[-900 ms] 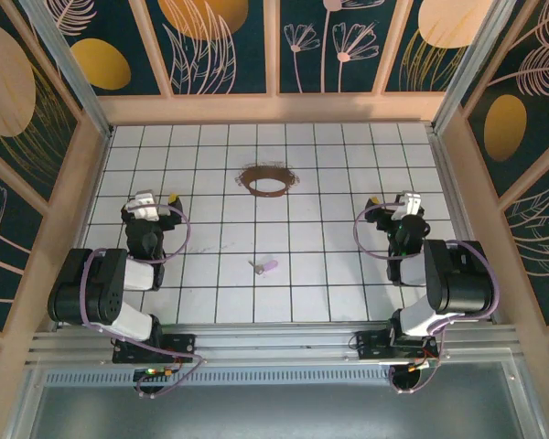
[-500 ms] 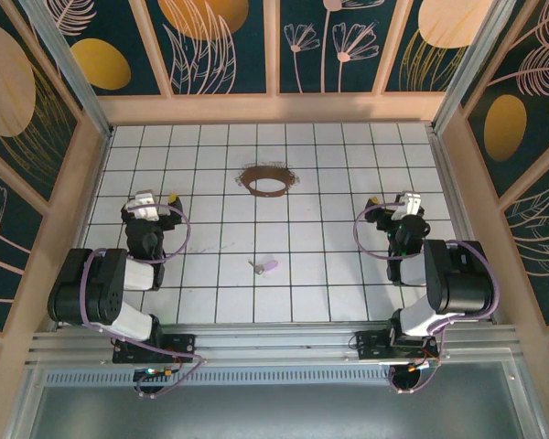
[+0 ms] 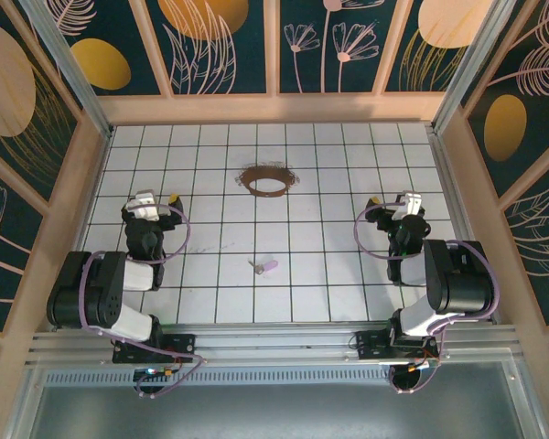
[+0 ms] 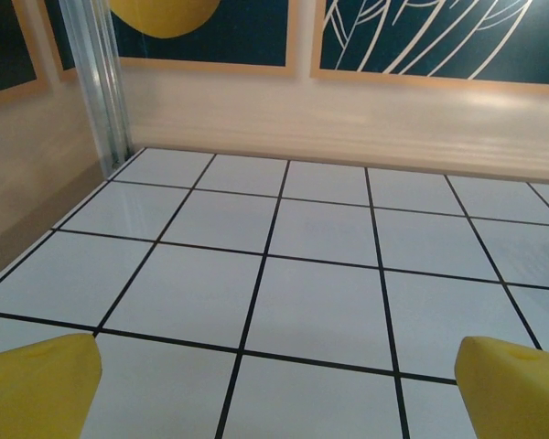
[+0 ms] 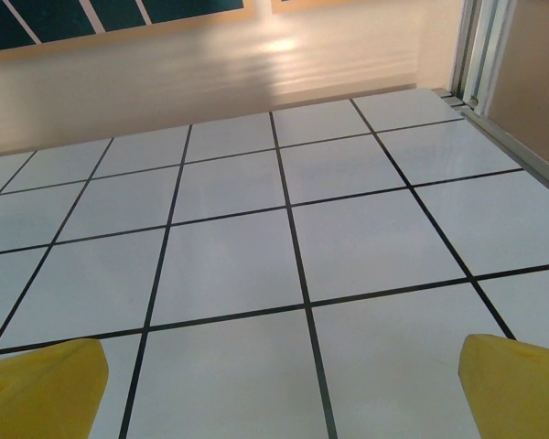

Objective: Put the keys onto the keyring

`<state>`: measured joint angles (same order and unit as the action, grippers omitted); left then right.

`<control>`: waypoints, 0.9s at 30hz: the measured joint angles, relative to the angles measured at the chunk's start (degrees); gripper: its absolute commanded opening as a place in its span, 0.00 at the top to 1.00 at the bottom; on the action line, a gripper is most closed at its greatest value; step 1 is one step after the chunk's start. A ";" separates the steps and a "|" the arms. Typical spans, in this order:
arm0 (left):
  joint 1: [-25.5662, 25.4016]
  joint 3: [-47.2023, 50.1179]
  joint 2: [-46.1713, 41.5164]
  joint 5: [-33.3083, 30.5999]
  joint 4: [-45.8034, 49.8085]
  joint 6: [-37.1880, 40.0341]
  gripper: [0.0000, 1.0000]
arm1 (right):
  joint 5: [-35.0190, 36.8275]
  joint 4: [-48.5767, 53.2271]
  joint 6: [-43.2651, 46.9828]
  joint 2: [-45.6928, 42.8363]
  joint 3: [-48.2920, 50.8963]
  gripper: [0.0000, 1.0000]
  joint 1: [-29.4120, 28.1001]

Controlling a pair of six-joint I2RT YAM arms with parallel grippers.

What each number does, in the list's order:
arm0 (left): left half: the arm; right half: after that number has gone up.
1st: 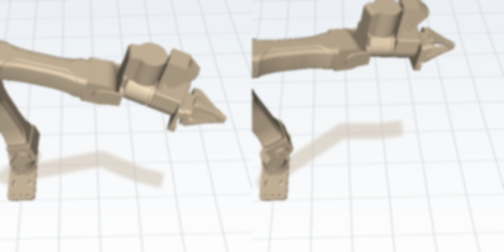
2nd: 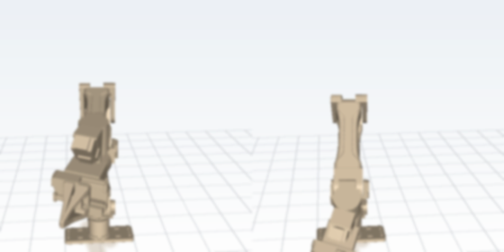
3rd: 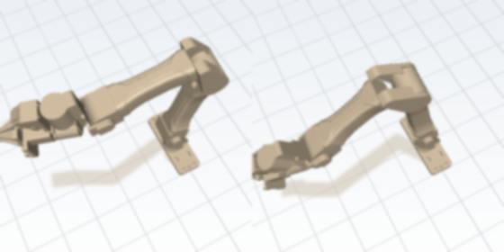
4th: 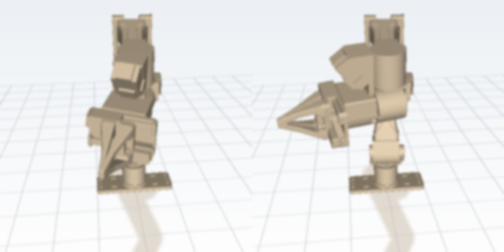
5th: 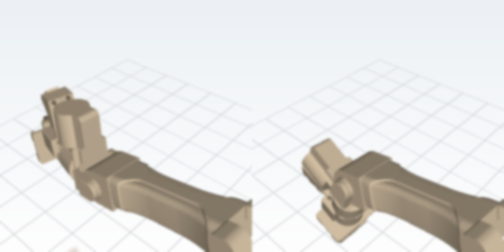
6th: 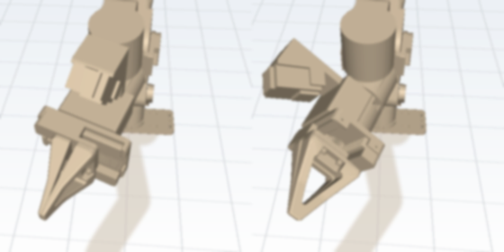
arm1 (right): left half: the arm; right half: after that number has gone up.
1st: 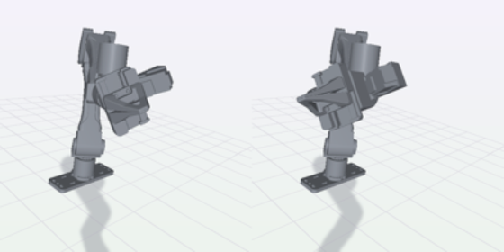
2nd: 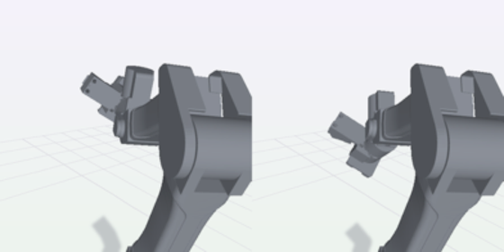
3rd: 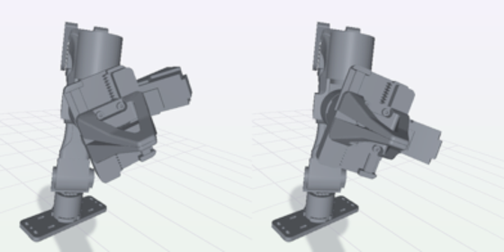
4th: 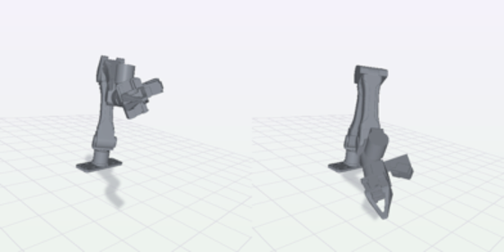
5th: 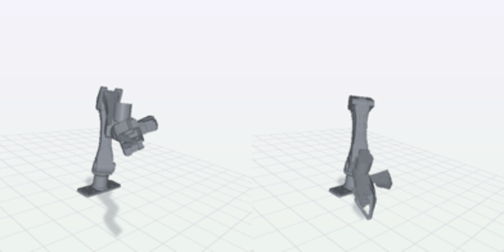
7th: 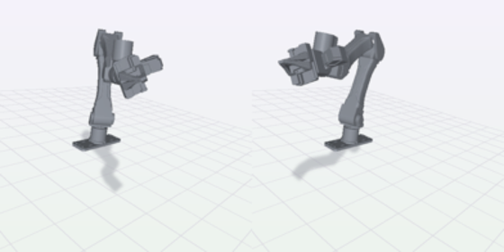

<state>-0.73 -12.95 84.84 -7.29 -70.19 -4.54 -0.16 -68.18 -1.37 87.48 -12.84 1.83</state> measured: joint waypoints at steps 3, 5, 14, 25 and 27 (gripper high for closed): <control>0.00 -1.68 -2.38 0.00 4.17 -0.02 0.02 | 0.07 5.29 0.02 -3.26 -1.75 0.02 0.00; 0.00 -3.32 -3.61 -0.15 7.06 -0.04 0.01 | 0.13 9.75 -0.04 -6.43 -4.04 0.01 0.00; 0.00 -15.26 -6.73 -0.09 25.83 -5.31 0.01 | 2.60 32.13 -15.93 -13.75 -19.28 0.03 1.44; -3.43 -20.79 -9.16 6.88 36.00 -21.09 0.01 | -4.28 53.48 -20.70 2.05 -41.44 0.31 -12.04; -5.77 -21.20 -9.18 8.07 37.13 -22.60 0.01 | -5.53 55.84 -20.74 5.75 -44.63 0.34 -14.84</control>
<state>-6.50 -34.15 75.66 0.78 -33.06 -27.14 -5.69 -12.34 -22.11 93.23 -57.47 -13.02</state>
